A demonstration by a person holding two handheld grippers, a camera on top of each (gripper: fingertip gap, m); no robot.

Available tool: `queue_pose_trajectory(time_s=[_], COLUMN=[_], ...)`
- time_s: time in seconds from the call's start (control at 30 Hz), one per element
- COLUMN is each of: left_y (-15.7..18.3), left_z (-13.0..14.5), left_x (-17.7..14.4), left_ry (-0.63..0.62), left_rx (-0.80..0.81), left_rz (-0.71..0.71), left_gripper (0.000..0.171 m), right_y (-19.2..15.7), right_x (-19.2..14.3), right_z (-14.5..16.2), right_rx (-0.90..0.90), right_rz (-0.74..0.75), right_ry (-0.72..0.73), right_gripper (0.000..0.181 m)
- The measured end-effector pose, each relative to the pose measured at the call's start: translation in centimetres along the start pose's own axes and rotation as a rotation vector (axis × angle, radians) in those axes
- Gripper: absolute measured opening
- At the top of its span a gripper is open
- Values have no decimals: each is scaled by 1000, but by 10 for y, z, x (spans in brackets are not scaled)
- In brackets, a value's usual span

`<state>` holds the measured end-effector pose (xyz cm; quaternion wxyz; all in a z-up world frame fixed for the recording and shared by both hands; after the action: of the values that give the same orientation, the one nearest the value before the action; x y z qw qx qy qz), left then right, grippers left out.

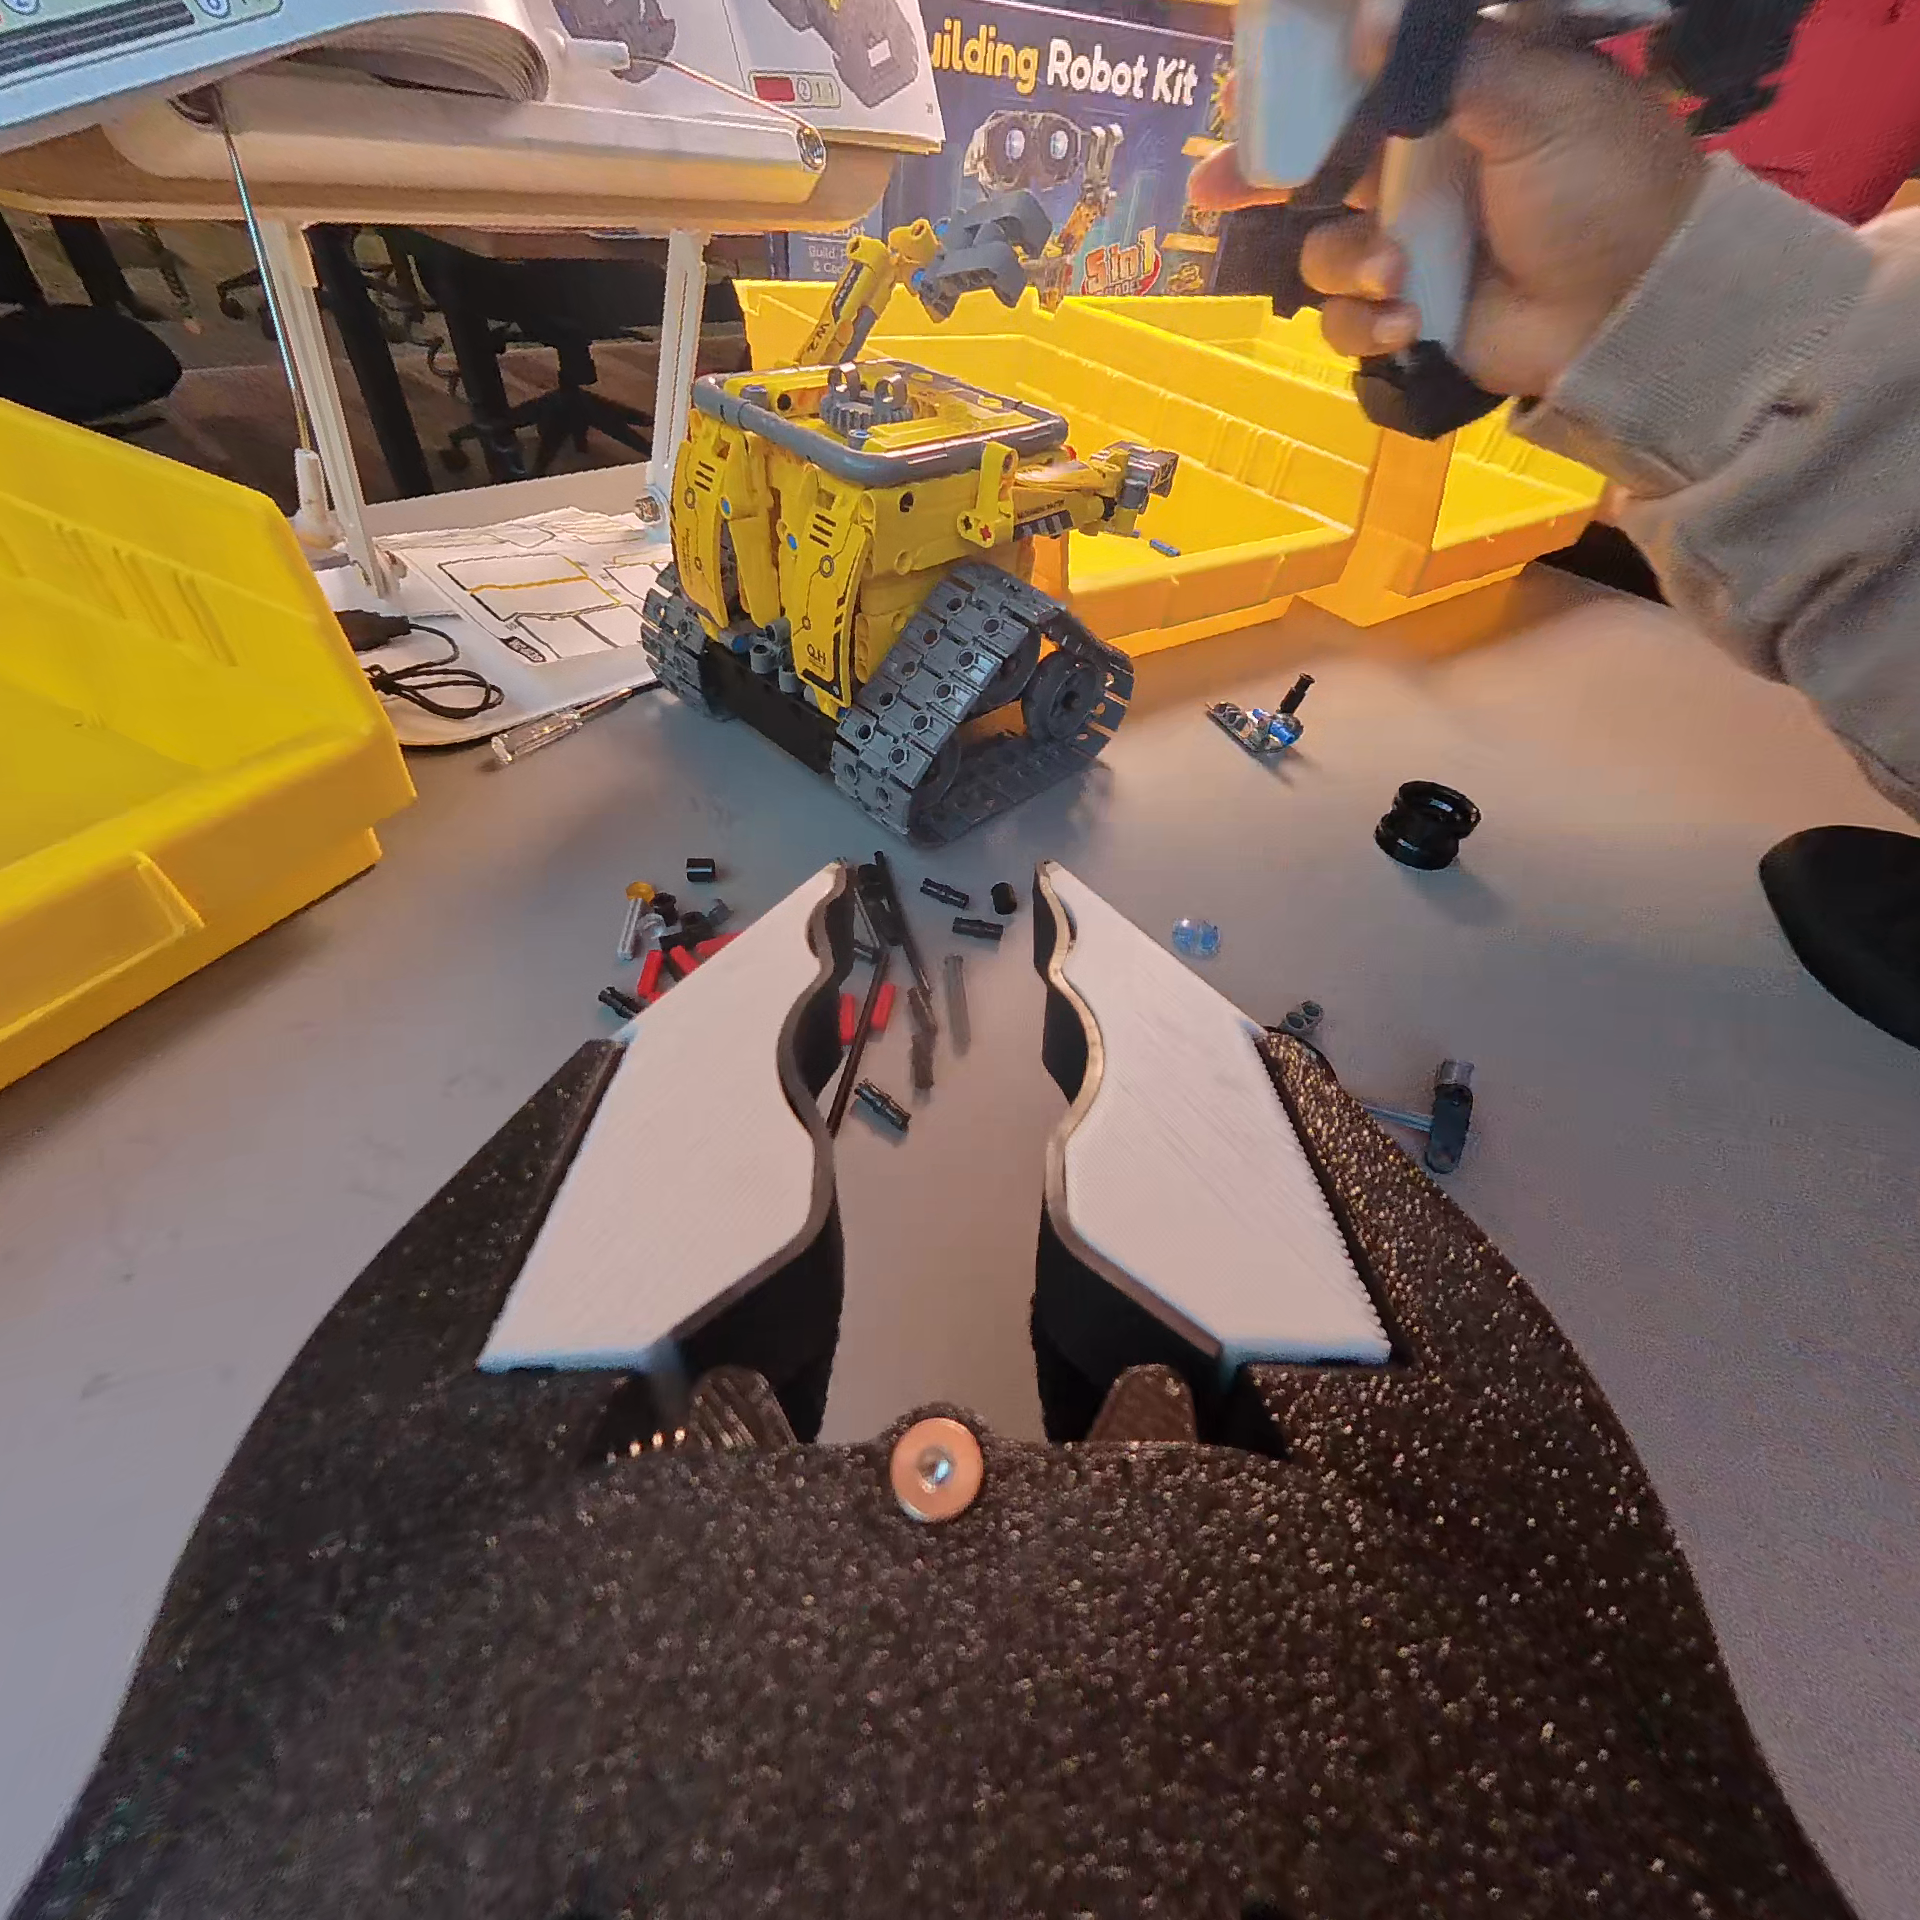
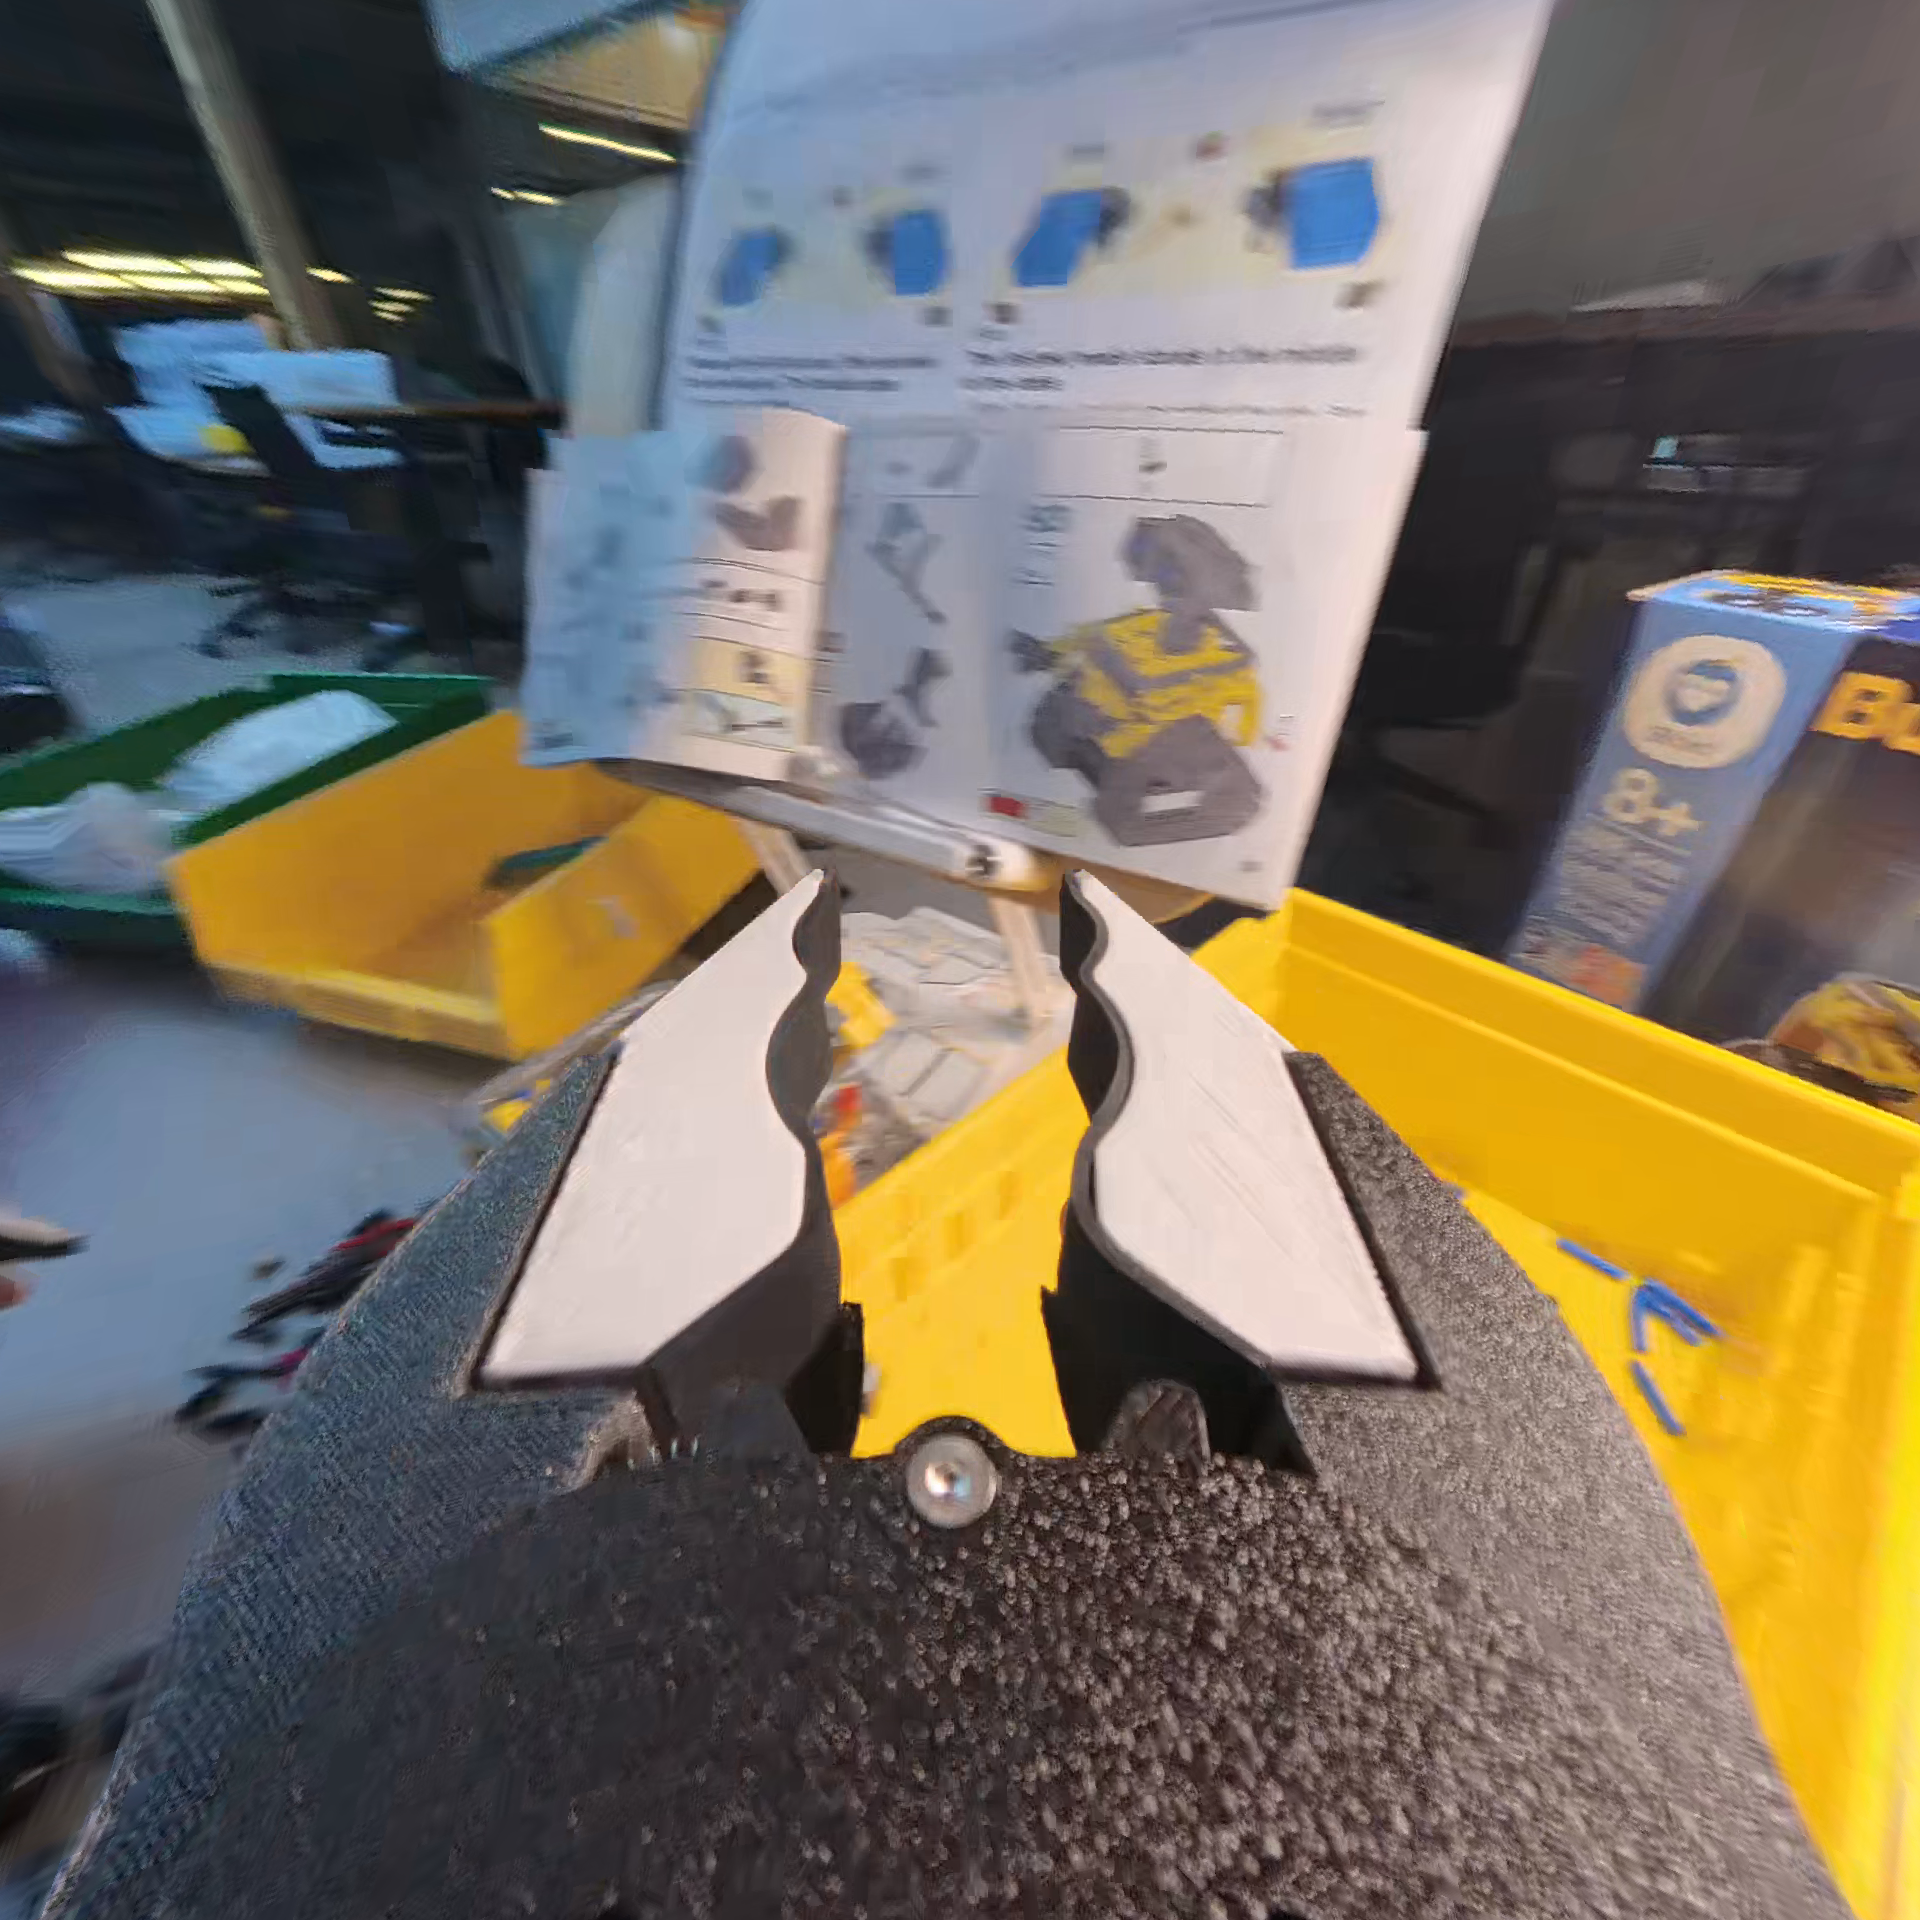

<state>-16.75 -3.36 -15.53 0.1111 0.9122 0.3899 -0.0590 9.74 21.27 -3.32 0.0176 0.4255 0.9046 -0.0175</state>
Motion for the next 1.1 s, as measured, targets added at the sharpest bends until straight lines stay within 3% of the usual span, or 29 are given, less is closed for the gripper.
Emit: queue_pose_trajectory(time_s=[0.1,0.27,0.4,0.6,0.7,0.8,0.93,1.1], left_y=[0,-2,0,23,45,55,57,49], left_z=[-1,1,8,20,26,31,44,39], left_x=[0,-1,6,18,28,43,54,41], left_ry=[1,-20,-104,-262,-330,-397,-532,-471], left_rx=[-1,-13,-18,55,122,183,258,209], left_rz=[0,-8,51,247,369,355,310,272], left_gripper=[35,37,37,34,41,44,32,31], right_y=[-52,-111,-128,-144,-147,-148,-152,-160], right_x=[-57,-109,-114,-122,-127,-129,-130,-133], right_z=[8,81,119,132,138,138,142,150], right_rx=[50,-88,-213,-373,-407,-380,-419,-526], right_rz=[-192,-360,-406,-501,-532,-550,-557,-552], right_ry=[-18,-182,-190,-191,-218,-233,-239,-267], right_gripper=[32,30,28,26,26,26,26,24])
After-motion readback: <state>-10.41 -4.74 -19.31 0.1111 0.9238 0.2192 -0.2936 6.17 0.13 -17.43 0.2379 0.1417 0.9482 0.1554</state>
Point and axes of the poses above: each gripper's, where its closed fingertips meet, x out along the fingers, z out of its underside, y = z × x across the jaws, the point moved 8 cm from there along -x, back along the fingers, and after that the axes turned 14 degrees about z, right-handed, at the moved point
